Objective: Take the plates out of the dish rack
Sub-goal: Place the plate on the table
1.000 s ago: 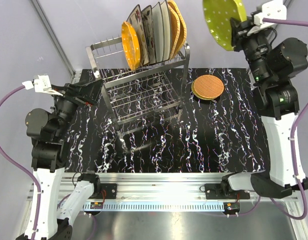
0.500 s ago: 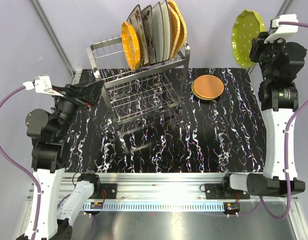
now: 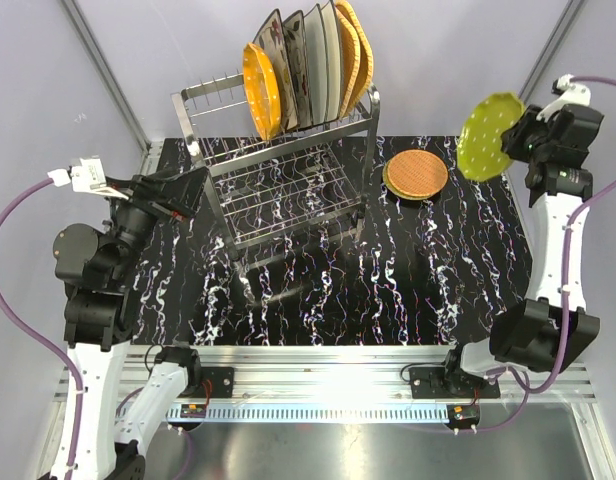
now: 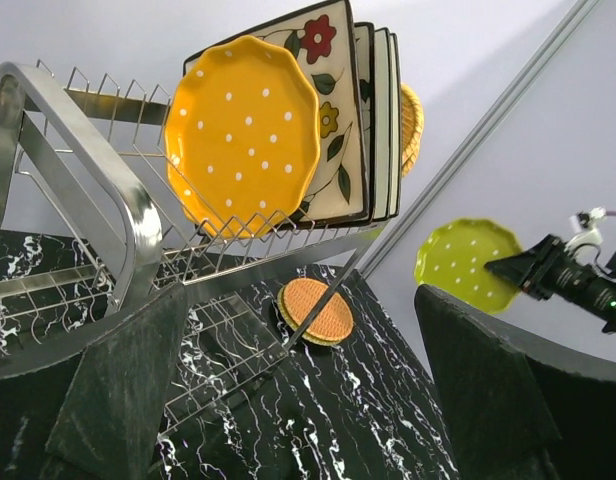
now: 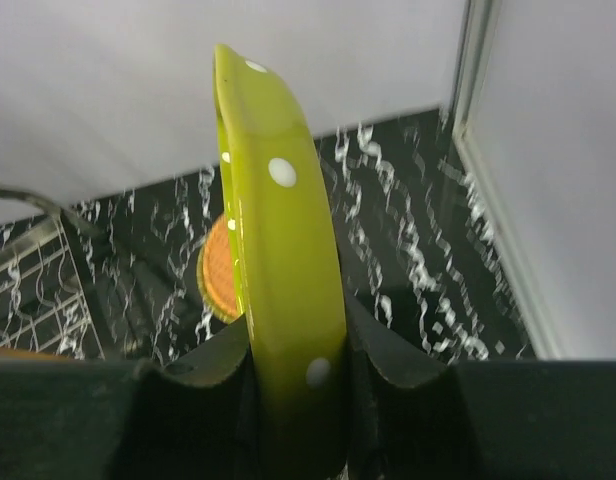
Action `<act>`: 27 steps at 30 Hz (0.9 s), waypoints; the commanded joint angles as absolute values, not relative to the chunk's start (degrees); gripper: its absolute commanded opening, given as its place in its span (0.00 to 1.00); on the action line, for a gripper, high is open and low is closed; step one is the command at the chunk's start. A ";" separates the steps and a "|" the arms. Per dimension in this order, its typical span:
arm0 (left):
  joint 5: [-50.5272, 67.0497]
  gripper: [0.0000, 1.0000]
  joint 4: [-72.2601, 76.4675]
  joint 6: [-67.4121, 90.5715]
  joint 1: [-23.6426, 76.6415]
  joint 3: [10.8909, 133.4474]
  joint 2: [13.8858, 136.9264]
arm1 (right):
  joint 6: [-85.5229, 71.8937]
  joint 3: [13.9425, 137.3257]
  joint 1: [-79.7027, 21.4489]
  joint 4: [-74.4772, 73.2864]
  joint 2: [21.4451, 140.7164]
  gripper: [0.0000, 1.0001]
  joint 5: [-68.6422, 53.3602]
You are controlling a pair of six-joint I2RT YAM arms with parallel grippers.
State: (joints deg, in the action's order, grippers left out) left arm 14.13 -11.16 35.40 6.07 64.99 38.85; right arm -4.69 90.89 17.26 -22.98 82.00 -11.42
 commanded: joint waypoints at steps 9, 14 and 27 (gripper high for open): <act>14.06 0.99 -10.28 34.98 5.98 63.11 37.71 | -11.08 82.11 18.46 -19.42 82.97 0.00 -29.85; 13.97 0.99 -9.85 35.24 6.06 62.32 37.53 | -10.02 77.00 18.46 -19.43 83.85 0.00 -37.87; 14.59 0.99 -10.02 35.24 5.98 62.58 38.76 | -14.06 71.28 18.20 -14.16 96.14 0.00 -48.34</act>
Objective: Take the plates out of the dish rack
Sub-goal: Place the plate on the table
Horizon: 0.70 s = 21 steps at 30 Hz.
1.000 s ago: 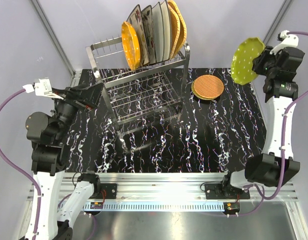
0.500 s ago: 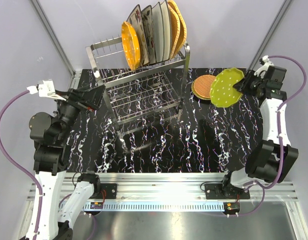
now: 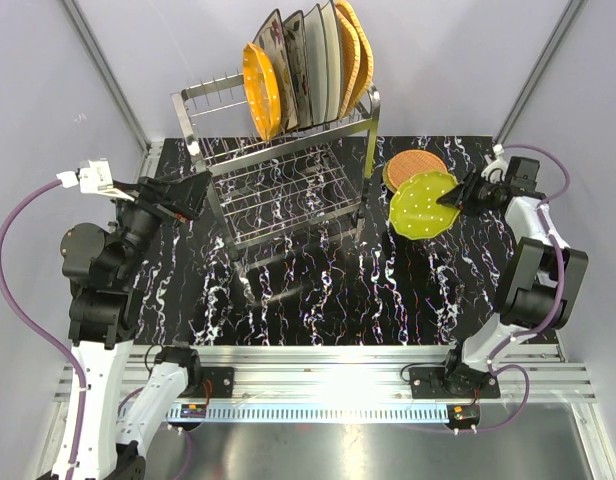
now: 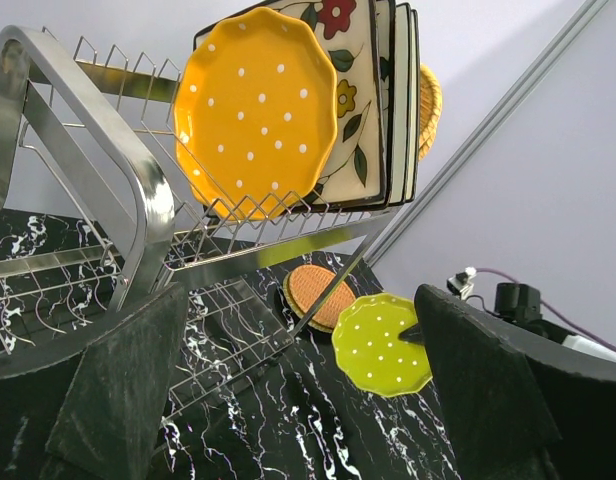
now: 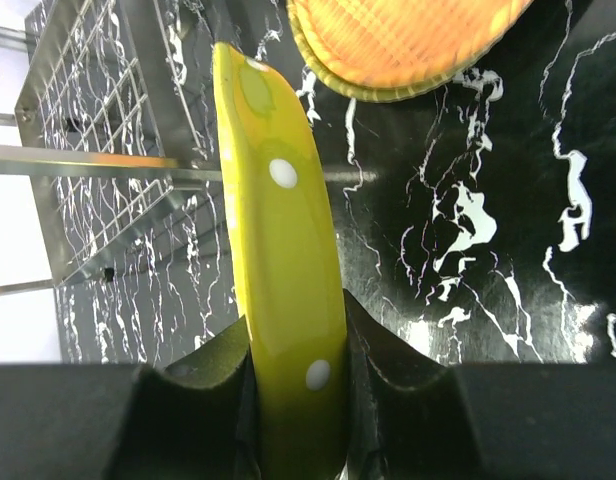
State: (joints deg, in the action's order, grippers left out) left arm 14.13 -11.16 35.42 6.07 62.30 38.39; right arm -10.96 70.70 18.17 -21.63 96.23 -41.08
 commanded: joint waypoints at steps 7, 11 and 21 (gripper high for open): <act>14.50 0.99 -9.49 36.30 5.98 61.79 38.85 | -15.47 70.75 16.35 -12.31 102.65 0.00 -48.96; 14.24 0.99 -9.67 36.47 6.06 61.79 39.11 | -17.05 70.66 15.65 -10.46 105.81 0.00 -49.48; 14.50 0.99 -9.05 36.65 6.06 61.26 39.55 | -13.80 71.81 13.89 -13.71 110.56 0.30 -48.69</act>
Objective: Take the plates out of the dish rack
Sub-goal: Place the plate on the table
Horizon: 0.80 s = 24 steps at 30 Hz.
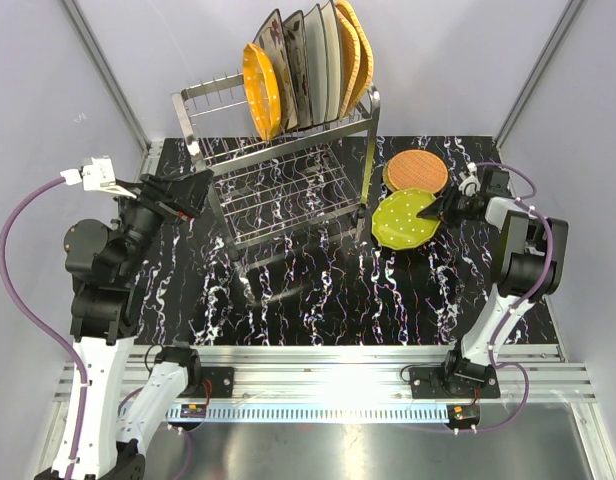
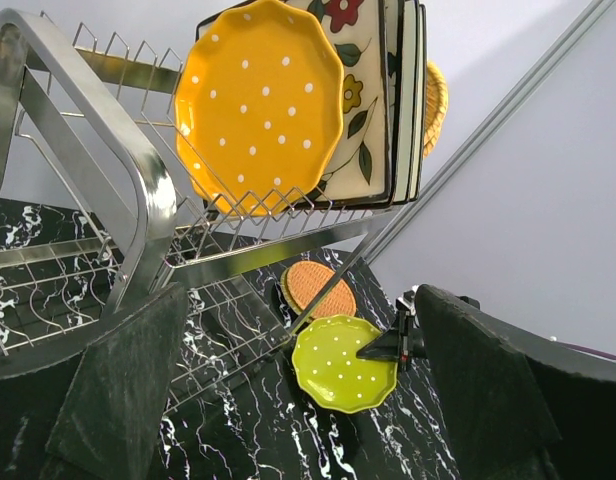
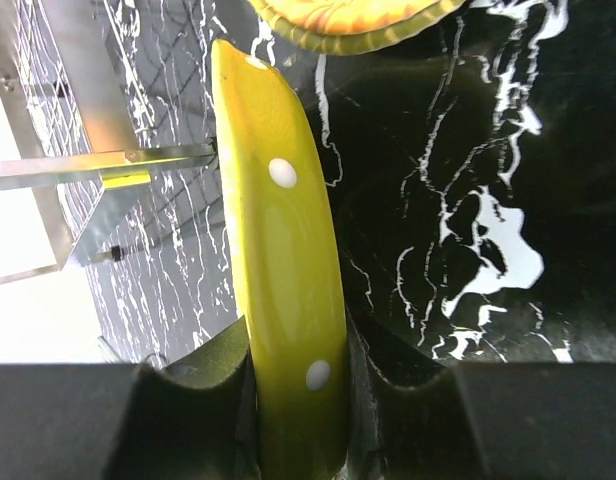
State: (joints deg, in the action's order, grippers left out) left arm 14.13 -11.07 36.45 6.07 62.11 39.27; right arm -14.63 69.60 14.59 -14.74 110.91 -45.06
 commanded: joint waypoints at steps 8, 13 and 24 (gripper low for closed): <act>14.68 0.99 -8.96 36.39 5.98 60.73 39.29 | -6.60 72.78 13.80 -22.32 110.74 0.61 -44.74; 14.85 0.99 -8.79 36.56 6.06 60.03 38.94 | -4.40 71.90 13.80 -24.08 109.25 0.69 -42.45; 15.03 0.99 -9.93 35.95 6.06 59.94 38.32 | 4.48 73.47 9.85 -30.76 107.75 0.82 -32.09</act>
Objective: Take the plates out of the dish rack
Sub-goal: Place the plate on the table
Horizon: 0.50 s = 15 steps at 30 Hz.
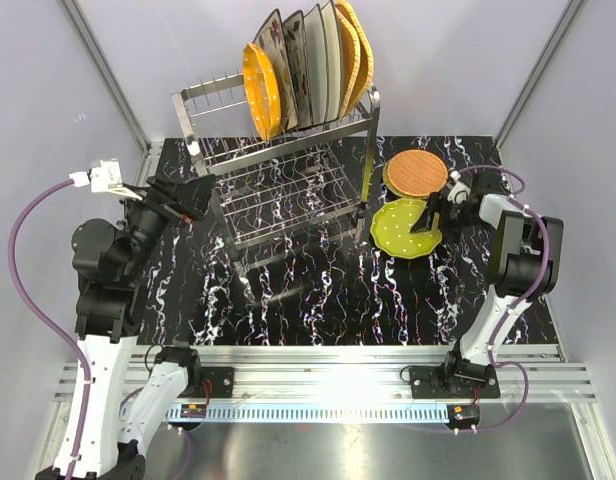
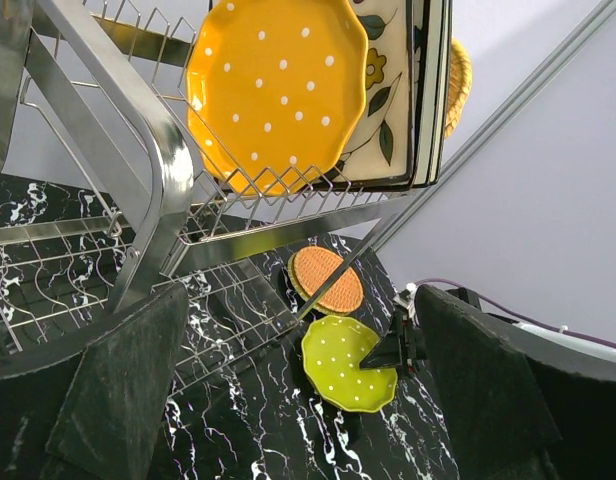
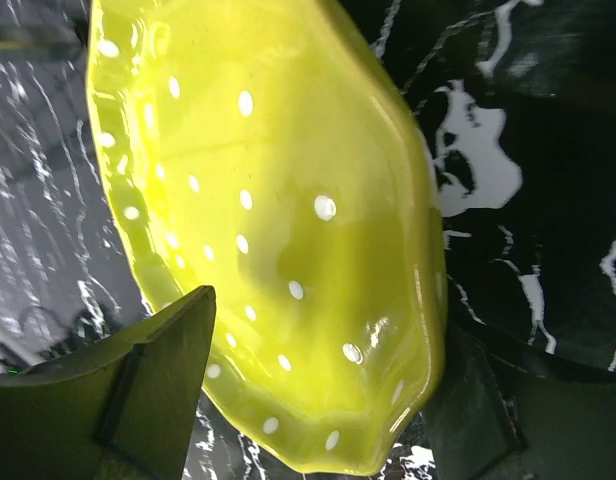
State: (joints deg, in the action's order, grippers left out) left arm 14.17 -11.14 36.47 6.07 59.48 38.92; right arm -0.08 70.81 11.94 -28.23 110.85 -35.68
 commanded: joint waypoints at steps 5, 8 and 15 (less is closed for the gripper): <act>14.77 0.99 -10.98 35.07 5.98 60.55 38.06 | 7.02 74.88 7.65 -32.95 108.28 0.84 -28.40; 14.76 0.99 -11.78 34.54 5.98 60.82 37.62 | 8.26 76.20 6.51 -34.71 108.89 0.84 -26.99; 14.15 0.99 -14.68 31.73 6.06 62.22 37.35 | 11.68 77.70 5.89 -37.35 108.73 0.91 -22.86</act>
